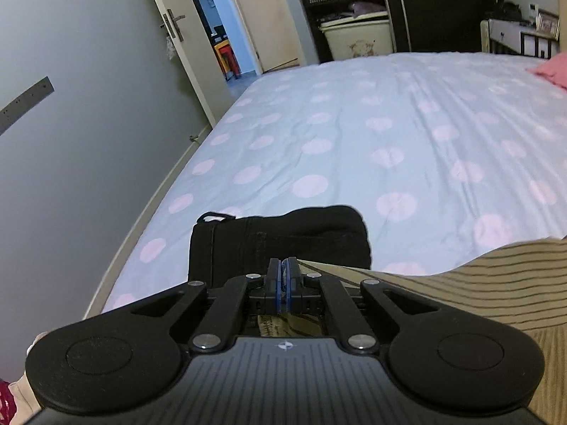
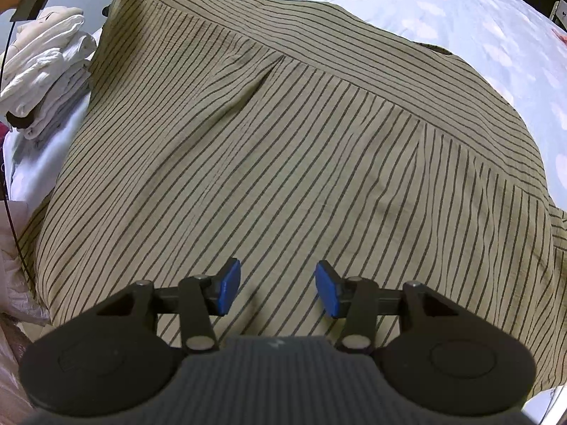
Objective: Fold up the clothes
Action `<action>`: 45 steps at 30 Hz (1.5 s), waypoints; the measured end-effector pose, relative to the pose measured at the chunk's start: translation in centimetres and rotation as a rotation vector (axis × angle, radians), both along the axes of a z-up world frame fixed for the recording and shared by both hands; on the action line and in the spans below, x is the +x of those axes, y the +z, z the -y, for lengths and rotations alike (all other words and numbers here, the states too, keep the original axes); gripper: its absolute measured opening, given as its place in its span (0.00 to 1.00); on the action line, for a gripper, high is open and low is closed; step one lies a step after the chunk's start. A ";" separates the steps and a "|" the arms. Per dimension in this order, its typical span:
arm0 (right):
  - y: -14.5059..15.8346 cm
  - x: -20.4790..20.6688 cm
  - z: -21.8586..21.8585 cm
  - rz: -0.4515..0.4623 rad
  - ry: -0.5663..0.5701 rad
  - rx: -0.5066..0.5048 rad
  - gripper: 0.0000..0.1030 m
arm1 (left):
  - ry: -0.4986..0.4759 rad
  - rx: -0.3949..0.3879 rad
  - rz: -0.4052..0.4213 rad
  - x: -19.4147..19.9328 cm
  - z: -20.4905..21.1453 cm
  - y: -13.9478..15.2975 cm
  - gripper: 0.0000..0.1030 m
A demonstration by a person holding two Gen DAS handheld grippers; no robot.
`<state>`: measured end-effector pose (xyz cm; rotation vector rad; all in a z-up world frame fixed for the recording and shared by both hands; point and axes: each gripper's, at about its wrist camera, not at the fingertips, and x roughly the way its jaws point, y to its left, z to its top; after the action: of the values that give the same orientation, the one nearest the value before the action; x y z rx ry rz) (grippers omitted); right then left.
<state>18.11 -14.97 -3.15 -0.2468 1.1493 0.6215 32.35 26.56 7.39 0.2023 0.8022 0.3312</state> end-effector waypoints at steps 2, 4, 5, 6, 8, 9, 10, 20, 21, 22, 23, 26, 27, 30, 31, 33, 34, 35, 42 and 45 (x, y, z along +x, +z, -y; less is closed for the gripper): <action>0.0 -0.2 0.0 -0.002 0.000 0.000 0.49 | -0.006 -0.007 -0.008 -0.1 -0.2 -0.5 0.01; 0.0 -0.3 -0.1 -0.003 0.003 -0.003 0.49 | -0.006 -0.018 -0.019 -0.1 -0.4 -0.9 0.01; -0.1 -0.3 -0.1 -0.003 0.005 -0.005 0.49 | -0.009 -0.030 -0.025 -0.2 -0.3 -1.0 0.01; 0.0 -0.3 -0.2 -0.003 0.006 -0.004 0.49 | -0.012 -0.042 -0.030 -0.3 -0.3 -1.2 0.01; 0.0 -0.4 -0.2 -0.001 0.008 -0.001 0.49 | -0.042 -0.058 -0.041 -0.6 0.2 -1.1 0.01; 0.1 -0.4 -0.2 -0.001 0.009 0.001 0.49 | -0.070 -0.061 -0.051 -0.8 0.8 -0.9 0.01; 0.1 -0.5 -0.2 -0.001 0.011 0.002 0.49 | -0.098 -0.065 -0.066 -0.8 1.4 -0.7 0.01; 0.6 -1.1 -0.4 0.010 0.032 0.017 0.49 | -0.262 -0.130 -0.192 2.3 9.2 -0.5 0.01; 0.6 -1.0 -0.3 0.009 0.031 0.015 0.49 | -0.275 -0.146 -0.208 2.9 10.3 -1.0 0.01; 0.6 -1.0 -0.3 0.009 0.031 0.013 0.49 | -0.285 -0.161 -0.224 3.4 11.1 -1.5 0.01; 0.6 -1.0 -0.3 0.009 0.032 0.012 0.49 | -0.299 -0.180 -0.239 3.7 11.9 -2.1 0.01; 0.5 -0.9 -0.4 0.006 0.036 0.015 0.49 | -0.336 -0.229 -0.277 4.7 14.3 -3.8 0.01; 0.4 -0.9 -0.4 0.004 0.039 0.015 0.49 | -0.344 -0.245 -0.286 4.9 14.8 -4.3 0.01; 0.3 -0.9 -0.5 0.000 0.046 0.010 0.49 | -0.390 -0.268 -0.321 5.3 16.5 -5.8 0.01; 0.3 -0.9 -0.6 0.000 0.049 0.010 0.49 | -0.406 -0.271 -0.331 5.4 16.9 -6.2 0.01; 0.3 -0.9 -0.8 0.001 0.053 0.009 0.49 | -0.417 -0.278 -0.333 5.2 17.0 -6.7 0.06; 0.4 -0.9 -0.9 0.002 0.056 0.008 0.49 | -0.417 -0.282 -0.335 4.9 16.8 -6.7 0.11; 0.4 -0.9 -1.1 0.004 0.061 0.008 0.49 | -0.415 -0.281 -0.332 4.7 16.6 -6.6 0.16; 0.7 -1.4 -2.6 0.018 0.093 0.006 0.55 | -0.408 -0.286 -0.293 1.0 12.8 -6.0 0.26; 0.7 -1.6 -3.1 0.019 0.107 0.002 0.56 | -0.403 -0.284 -0.291 -1.5 10.9 -6.4 0.28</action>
<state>16.49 -11.87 -2.46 -0.3133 1.1226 0.7135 30.81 15.69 0.96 0.1419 1.0609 -0.1983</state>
